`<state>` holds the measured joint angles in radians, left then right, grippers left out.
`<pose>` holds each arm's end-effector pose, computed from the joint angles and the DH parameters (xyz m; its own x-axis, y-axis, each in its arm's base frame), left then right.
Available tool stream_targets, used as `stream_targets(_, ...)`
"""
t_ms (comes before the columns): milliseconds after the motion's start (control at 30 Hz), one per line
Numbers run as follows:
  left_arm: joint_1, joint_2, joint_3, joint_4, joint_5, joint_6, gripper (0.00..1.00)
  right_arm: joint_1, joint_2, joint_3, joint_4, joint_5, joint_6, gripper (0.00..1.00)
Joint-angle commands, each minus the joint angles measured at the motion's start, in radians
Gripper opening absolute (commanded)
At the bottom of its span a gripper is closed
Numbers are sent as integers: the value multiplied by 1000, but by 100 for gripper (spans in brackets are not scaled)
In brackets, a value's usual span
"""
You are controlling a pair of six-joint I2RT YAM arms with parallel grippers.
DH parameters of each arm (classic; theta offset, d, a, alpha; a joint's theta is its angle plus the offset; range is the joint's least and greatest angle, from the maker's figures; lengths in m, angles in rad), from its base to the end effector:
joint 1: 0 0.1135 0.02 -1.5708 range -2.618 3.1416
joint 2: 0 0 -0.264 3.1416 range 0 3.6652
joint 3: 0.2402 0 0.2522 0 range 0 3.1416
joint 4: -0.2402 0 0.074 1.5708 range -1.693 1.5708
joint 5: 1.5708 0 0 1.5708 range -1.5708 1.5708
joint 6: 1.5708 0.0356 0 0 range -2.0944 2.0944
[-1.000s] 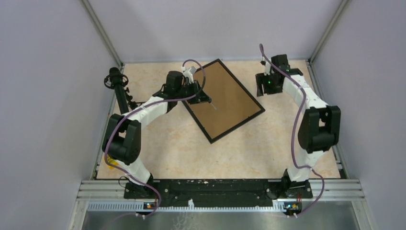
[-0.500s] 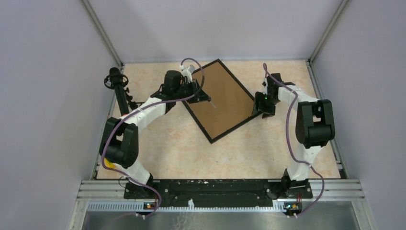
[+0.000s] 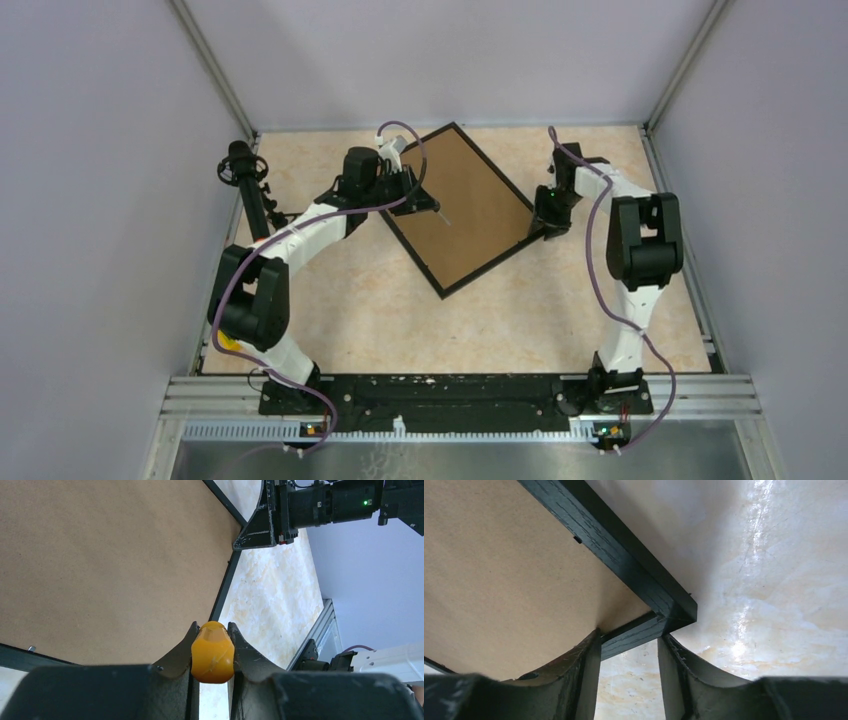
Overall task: Take the photo out of the frame
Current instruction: Adjust the photo frame at the center of the board.
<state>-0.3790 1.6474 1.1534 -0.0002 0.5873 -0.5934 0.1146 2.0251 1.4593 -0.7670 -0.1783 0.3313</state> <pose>0.3416 -0.1573 0.2642 -0.7910 -0.1860 -0.5829 0.3847 0.5897 -0.7102 0.3972 0.0521 0.1641 -0.9631 0.2114 -0.1669 0.1683 0.9561 0.2397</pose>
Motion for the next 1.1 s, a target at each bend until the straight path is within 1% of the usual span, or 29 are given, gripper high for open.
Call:
stream_targets(0,6,-17,16,37,-4,23,0,-3,130,9,26,76,-103,35)
stream_targets(67,6,-23,17,33,-9,30,0,-2,160,40,-18,143,-171,25)
stream_targets(100,6,-25,16,31,-9,32,0,-1,173,51,-36,183,-202,23)
stream_targets(167,6,-31,17,29,-10,37,0,-1,185,52,-49,261,-259,22)
stream_targets(267,6,-31,16,26,-8,40,0,-1,173,30,-26,309,-382,22)
stream_targets(367,7,-30,14,27,-2,36,0,-2,170,37,-33,286,-407,22)
stream_targets(467,6,-18,14,30,5,27,0,4,178,73,-35,190,-367,22)
stream_targets(533,5,-10,14,31,15,20,0,10,202,129,-38,122,-341,22)
stream_targets(633,5,-5,10,26,22,23,0,15,255,246,-40,82,-346,22)
stream_targets(733,6,-10,6,22,16,36,0,24,317,351,-55,83,-401,21)
stream_targets(867,5,-7,6,30,19,33,0,52,382,426,-67,131,-498,21)
stream_targets(933,5,-1,10,32,23,28,0,60,400,434,-68,135,-530,20)
stream_targets(1067,5,3,9,33,25,27,0,66,376,380,-49,136,-570,20)
